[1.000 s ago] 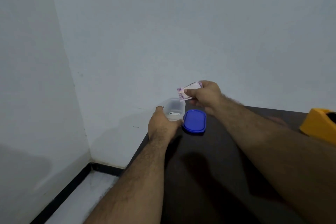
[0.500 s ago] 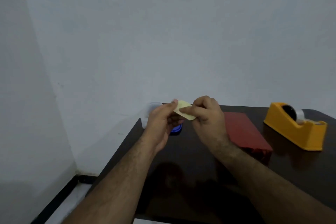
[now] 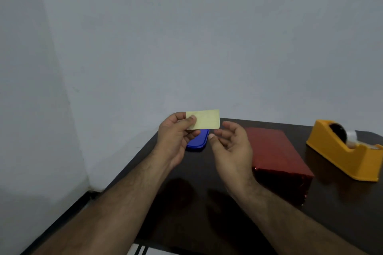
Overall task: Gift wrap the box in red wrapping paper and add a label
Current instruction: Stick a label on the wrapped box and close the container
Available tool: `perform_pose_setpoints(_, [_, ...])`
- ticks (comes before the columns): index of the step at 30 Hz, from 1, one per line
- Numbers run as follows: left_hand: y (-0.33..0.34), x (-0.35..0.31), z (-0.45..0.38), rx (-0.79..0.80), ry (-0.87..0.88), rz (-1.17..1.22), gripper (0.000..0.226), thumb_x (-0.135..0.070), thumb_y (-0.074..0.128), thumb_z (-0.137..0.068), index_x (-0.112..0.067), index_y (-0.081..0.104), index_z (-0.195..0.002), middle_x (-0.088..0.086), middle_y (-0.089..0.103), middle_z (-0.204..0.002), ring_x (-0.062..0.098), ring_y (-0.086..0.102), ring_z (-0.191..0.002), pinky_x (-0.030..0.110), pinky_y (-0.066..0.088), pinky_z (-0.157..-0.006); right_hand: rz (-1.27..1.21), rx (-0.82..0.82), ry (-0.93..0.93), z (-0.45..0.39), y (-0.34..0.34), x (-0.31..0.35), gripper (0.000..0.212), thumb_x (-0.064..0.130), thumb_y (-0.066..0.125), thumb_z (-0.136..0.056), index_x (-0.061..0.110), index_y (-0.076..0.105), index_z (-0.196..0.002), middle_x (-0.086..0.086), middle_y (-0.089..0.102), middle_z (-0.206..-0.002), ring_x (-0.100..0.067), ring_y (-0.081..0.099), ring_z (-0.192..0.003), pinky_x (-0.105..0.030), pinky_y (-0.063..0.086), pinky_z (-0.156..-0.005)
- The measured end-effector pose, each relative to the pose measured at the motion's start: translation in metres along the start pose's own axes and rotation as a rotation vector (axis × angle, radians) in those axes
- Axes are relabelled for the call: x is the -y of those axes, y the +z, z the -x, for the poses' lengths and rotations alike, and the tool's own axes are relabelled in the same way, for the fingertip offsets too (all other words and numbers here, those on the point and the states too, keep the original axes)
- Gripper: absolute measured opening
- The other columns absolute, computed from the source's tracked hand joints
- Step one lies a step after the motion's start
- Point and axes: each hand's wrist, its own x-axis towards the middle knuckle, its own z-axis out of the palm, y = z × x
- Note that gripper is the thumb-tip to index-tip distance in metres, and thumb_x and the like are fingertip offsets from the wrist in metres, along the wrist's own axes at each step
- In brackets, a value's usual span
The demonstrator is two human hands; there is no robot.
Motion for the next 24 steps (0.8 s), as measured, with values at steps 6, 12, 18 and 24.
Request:
perform_pose_setpoints(6, [-0.008, -0.001, 0.0, 0.042, 0.008, -0.172, 0.01, -0.001, 0.078, -0.092, -0.007, 0.072, -0.096, 0.01, 0.077, -0.092, 0.021, 0.072, -0.078, 0.031, 0.06, -0.064, -0.168, -0.01, 0.229, -0.008, 0.0, -0.016, 0.021, 0.018, 0.075, -0.097, 0.022, 0.066, -0.116, -0.002, 0.078, -0.105, -0.024, 0.076, -0.104, -0.041, 0.062, -0.094])
perform_pose_setpoints(12, [-0.012, 0.004, 0.001, 0.016, 0.063, -0.462, 0.011, -0.003, 0.088, -0.084, -0.008, 0.083, -0.092, 0.014, 0.08, -0.09, 0.024, 0.073, -0.078, 0.03, 0.058, -0.063, 0.471, -0.011, -0.279, -0.008, -0.009, -0.018, 0.056, 0.022, 0.088, -0.079, 0.027, 0.06, -0.127, 0.01, 0.052, -0.119, -0.012, 0.057, -0.099, -0.028, 0.051, -0.084])
perform_pose_setpoints(18, [-0.008, 0.004, 0.008, 0.155, -0.042, -0.389, 0.025, -0.001, 0.082, -0.09, 0.0, 0.076, -0.114, 0.018, 0.077, -0.096, 0.027, 0.072, -0.079, 0.033, 0.063, -0.071, 0.557, 0.127, -0.243, -0.005, -0.002, -0.023, 0.009, 0.028, 0.082, -0.085, 0.027, 0.072, -0.086, 0.013, 0.066, -0.086, -0.009, 0.063, -0.08, -0.038, 0.055, -0.077])
perform_pose_setpoints(24, [-0.011, 0.001, 0.007, 0.24, -0.09, -0.331, 0.025, 0.01, 0.073, -0.092, 0.003, 0.073, -0.116, 0.018, 0.078, -0.098, 0.026, 0.076, -0.084, 0.032, 0.065, -0.077, 0.465, 0.066, -0.141, -0.01, -0.004, -0.027, 0.008, 0.022, 0.082, -0.086, 0.025, 0.074, -0.089, 0.012, 0.071, -0.081, -0.002, 0.067, -0.072, -0.028, 0.06, -0.075])
